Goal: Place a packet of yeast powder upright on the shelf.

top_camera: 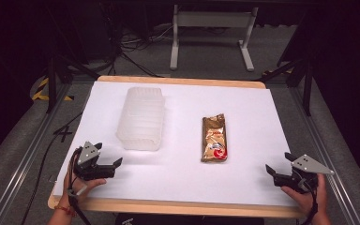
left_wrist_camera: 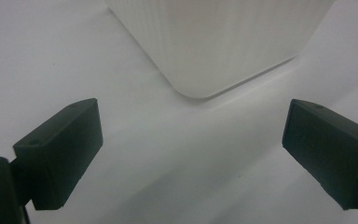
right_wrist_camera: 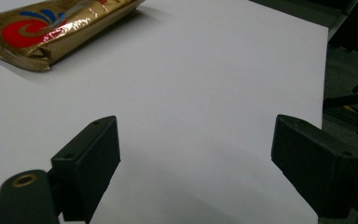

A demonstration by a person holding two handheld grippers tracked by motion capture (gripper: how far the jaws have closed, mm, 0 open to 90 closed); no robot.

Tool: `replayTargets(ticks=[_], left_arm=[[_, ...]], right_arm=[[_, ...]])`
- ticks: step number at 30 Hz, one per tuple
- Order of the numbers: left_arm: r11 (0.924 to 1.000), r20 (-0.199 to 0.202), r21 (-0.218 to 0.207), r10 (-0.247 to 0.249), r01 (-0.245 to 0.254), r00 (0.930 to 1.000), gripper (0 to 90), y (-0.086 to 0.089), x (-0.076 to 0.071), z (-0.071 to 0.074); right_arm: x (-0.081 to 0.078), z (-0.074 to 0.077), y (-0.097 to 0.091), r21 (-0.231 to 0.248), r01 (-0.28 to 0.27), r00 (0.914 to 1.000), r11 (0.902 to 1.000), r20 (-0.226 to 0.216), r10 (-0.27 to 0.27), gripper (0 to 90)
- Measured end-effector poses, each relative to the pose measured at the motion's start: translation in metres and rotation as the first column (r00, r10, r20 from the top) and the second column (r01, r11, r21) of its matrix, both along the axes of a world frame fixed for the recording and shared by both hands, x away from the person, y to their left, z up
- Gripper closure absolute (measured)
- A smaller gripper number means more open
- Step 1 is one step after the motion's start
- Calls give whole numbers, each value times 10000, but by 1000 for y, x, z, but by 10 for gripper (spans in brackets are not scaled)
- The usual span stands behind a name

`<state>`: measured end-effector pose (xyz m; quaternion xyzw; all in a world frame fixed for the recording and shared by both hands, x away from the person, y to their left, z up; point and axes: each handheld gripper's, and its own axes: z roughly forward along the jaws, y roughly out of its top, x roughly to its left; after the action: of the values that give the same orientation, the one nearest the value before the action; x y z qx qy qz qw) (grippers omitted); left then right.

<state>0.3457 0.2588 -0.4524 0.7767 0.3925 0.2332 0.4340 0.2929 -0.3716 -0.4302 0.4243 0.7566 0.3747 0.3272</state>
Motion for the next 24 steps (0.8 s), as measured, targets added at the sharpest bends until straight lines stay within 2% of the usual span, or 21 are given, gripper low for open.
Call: replayTargets(ticks=[8,10,14,16,20,23,24], left_arm=[[9999,-35,95,-102,103,9999,55,2,-5,-2],[9999,-71,134,-89,90,9999,55,3,-7,-3],[10000,-4,-11,27,-27,10000,55,3,-9,-1],[10000,2,73,20,-20,10000,55,3,-11,0],[9999,-43,124,82,-82,10000,56,4,-13,-1],[9999,-34,131,84,-83,10000,56,3,-13,-1],[9992,-7,384,56,-56,10000,57,1,-13,-2]], right_arm=[[4,3,2,266,-162,9999,9995,15,162,210],[6,6,4,475,-297,9995,9984,77,293,229],[11,11,8,709,-536,9986,9960,47,534,247],[16,17,12,781,-653,9978,9948,152,643,255],[30,27,20,1188,-871,9962,9891,74,869,255],[39,33,24,1449,-975,9950,9846,-70,996,249],[50,39,31,1509,-1166,9919,9817,-315,1226,226]])
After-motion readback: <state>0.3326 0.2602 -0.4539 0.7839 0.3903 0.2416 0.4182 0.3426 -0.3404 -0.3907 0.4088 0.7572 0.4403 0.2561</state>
